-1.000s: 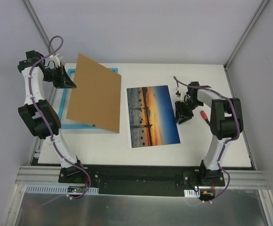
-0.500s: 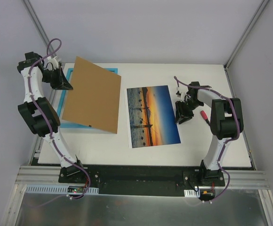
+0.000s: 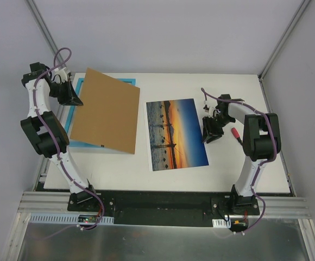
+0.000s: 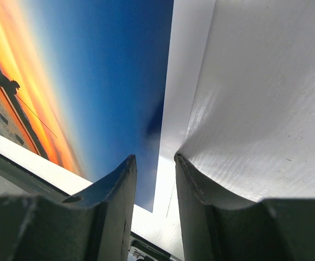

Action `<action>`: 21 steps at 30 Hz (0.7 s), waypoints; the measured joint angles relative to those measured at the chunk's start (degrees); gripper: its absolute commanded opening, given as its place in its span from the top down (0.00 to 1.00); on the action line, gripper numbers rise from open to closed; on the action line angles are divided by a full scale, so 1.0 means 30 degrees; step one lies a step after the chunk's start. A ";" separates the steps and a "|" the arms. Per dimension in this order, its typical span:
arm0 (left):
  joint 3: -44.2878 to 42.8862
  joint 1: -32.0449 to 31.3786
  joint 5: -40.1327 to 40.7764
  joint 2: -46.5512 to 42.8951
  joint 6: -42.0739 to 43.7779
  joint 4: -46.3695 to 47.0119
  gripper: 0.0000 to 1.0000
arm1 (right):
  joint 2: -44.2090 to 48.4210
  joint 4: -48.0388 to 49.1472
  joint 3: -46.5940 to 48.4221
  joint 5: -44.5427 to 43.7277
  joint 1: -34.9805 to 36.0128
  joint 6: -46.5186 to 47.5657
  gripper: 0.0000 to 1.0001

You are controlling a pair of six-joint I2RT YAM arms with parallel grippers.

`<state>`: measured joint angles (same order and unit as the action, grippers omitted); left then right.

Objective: Take the photo out of the frame
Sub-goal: Place the photo frame item at the center of the board.

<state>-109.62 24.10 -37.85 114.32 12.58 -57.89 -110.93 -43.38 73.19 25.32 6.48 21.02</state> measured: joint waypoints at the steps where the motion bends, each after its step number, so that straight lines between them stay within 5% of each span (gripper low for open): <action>1: 0.0160 0.0000 0.0102 0.0000 -0.0015 0.0117 1.00 | 0.0000 0.0000 0.0000 0.0000 -0.0007 0.0000 0.62; 21: 0.2215 0.0000 0.2958 0.0000 -0.1020 0.2331 1.00 | 0.0000 -0.0007 0.0000 0.0095 -0.0015 0.0000 0.61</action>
<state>-102.98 24.10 -28.97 114.32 9.52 -50.89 -110.93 -43.40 73.19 25.61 6.44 21.02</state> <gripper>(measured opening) 0.010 0.388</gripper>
